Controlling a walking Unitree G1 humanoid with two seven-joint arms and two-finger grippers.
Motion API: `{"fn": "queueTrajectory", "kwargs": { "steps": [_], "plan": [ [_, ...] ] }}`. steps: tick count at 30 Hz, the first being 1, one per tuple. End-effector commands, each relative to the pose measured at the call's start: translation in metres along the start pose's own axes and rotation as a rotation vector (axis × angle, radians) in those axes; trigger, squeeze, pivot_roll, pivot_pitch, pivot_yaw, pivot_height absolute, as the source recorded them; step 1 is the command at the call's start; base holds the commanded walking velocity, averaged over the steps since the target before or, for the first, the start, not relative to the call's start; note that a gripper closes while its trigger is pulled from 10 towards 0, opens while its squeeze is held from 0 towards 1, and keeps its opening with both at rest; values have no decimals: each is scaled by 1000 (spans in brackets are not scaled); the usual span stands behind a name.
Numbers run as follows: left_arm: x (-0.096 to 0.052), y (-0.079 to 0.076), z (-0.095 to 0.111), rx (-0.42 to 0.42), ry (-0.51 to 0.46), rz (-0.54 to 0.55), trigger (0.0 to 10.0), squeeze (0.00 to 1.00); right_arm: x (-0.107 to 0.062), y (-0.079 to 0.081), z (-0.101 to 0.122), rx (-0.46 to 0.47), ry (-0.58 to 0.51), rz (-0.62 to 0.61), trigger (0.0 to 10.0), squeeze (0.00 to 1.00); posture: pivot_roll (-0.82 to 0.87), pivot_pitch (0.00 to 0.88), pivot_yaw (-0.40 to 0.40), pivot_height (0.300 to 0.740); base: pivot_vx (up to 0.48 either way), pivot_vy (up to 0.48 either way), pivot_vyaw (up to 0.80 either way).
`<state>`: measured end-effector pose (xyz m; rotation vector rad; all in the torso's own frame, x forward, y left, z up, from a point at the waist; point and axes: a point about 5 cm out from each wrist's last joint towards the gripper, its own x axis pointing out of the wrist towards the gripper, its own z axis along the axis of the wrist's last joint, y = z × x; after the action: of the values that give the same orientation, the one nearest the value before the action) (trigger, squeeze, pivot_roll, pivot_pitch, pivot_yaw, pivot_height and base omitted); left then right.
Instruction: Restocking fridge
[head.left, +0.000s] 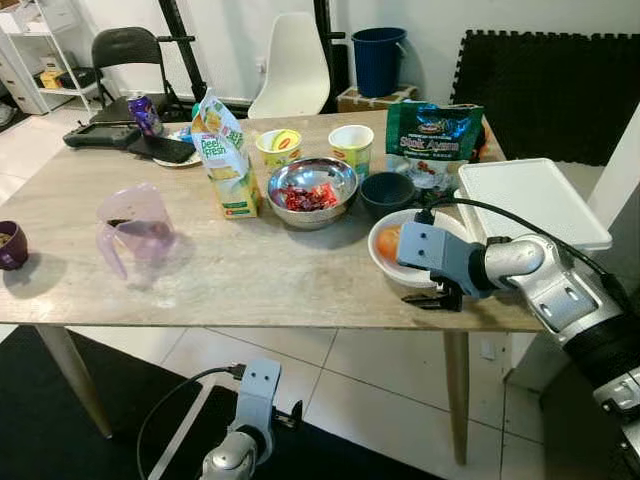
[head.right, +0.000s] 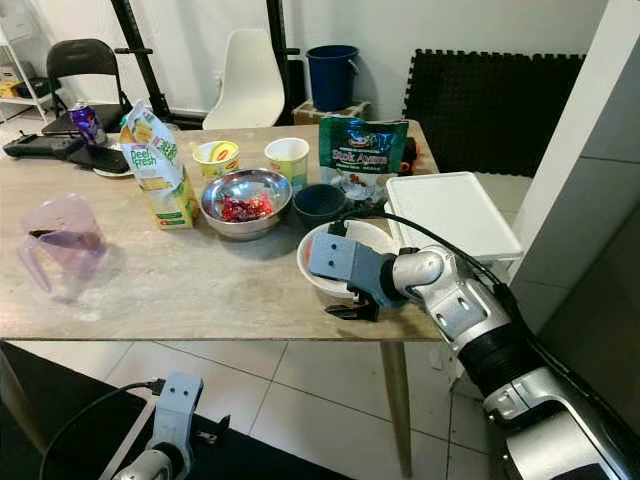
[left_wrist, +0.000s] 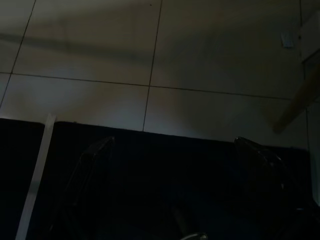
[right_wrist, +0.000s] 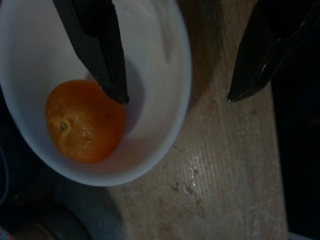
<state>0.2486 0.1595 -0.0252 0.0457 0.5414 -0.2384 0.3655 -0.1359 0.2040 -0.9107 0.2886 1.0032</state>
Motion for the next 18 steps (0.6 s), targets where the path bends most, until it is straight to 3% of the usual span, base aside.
{"fn": "queueTrajectory", "kwargs": {
  "steps": [1,18],
  "plan": [
    [-4,1,-11,0,40,6,10000,0,5,0,-1,-6,21,16,10000,0,-96,120,76,740,0,0,0],
    [-7,2,-17,-4,58,10,10000,0,17,-12,2,-61,120,88,10000,0,-94,112,60,740,0,0,0]
  ]
}}
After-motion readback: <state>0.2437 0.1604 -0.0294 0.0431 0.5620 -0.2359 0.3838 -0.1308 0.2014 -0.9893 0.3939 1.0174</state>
